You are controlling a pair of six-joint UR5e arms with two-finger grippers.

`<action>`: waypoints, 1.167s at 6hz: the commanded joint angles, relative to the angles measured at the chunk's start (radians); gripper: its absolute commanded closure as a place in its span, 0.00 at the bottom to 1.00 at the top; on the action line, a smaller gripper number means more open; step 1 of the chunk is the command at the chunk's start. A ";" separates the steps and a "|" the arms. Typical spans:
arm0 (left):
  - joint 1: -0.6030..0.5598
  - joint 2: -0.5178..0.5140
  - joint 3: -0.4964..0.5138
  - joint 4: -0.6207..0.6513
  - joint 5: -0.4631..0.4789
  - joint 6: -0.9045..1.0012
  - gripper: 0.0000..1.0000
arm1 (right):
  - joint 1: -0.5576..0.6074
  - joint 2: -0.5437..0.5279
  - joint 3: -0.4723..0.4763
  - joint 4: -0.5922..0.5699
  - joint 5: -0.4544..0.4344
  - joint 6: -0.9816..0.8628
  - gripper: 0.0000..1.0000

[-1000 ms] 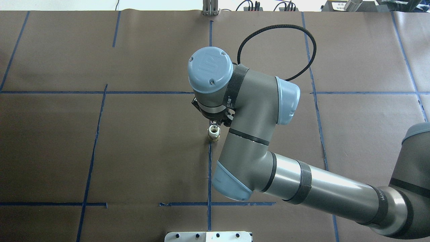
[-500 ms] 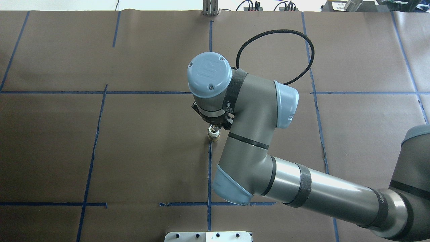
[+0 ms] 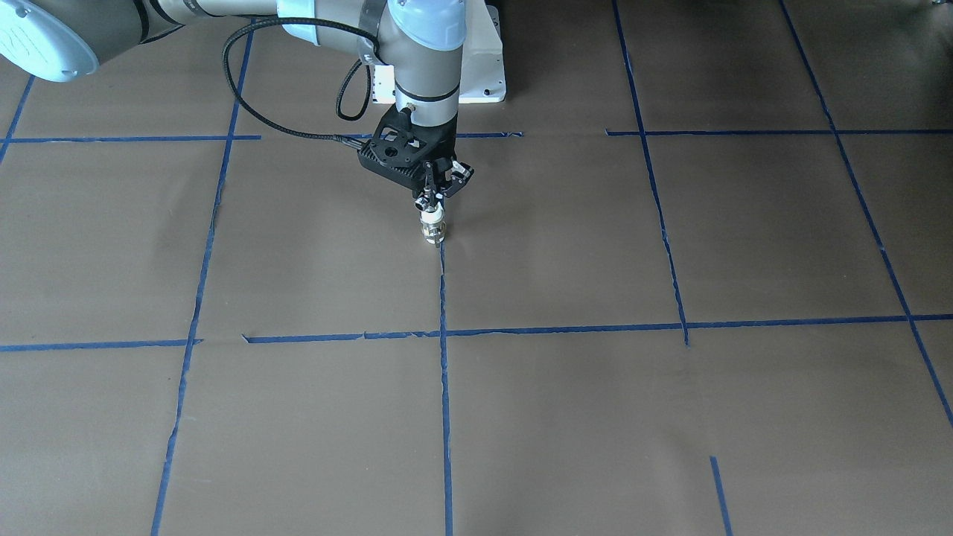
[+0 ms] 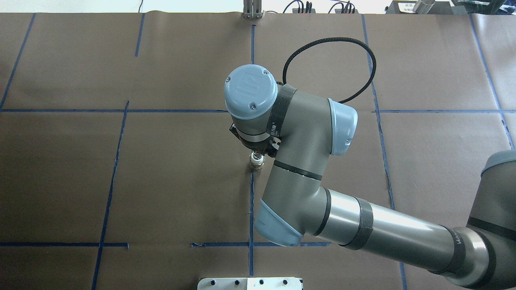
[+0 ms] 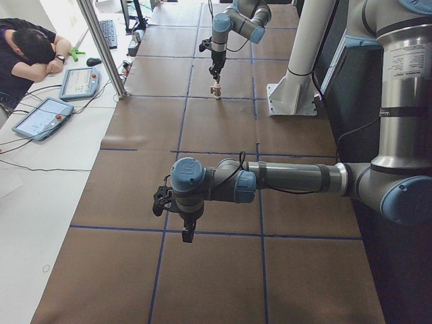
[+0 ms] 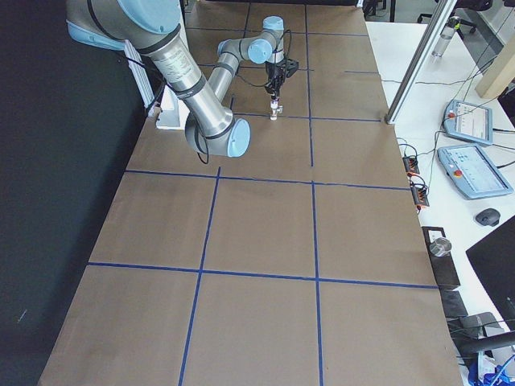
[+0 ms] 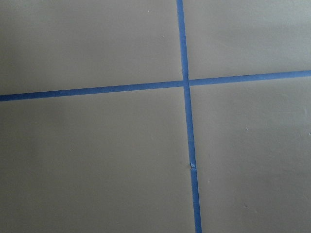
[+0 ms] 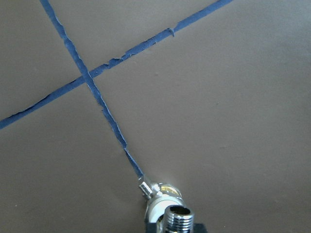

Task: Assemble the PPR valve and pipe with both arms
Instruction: 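Lower the tee fitting onto the valve top and press it in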

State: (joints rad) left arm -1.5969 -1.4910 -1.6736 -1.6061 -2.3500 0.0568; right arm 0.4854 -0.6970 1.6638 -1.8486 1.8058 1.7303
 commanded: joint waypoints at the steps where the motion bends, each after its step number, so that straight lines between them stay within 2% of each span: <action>1: 0.000 0.000 0.000 0.000 0.000 0.002 0.00 | -0.005 -0.001 -0.031 0.044 0.000 0.000 1.00; 3: 0.000 0.000 0.002 0.000 0.000 0.002 0.00 | -0.007 -0.001 -0.059 0.072 0.000 -0.002 0.97; 4: 0.000 0.000 0.002 0.000 0.000 0.000 0.00 | -0.007 -0.001 -0.058 0.072 0.006 -0.008 0.55; 5: 0.000 0.000 0.002 0.000 0.000 0.002 0.00 | -0.007 -0.001 -0.058 0.071 0.013 -0.014 0.01; 7: 0.000 0.001 0.002 0.000 0.000 0.002 0.00 | -0.001 0.002 -0.033 0.068 0.029 -0.067 0.00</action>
State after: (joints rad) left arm -1.5969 -1.4900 -1.6721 -1.6061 -2.3501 0.0582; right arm 0.4808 -0.6963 1.6163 -1.7787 1.8262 1.6957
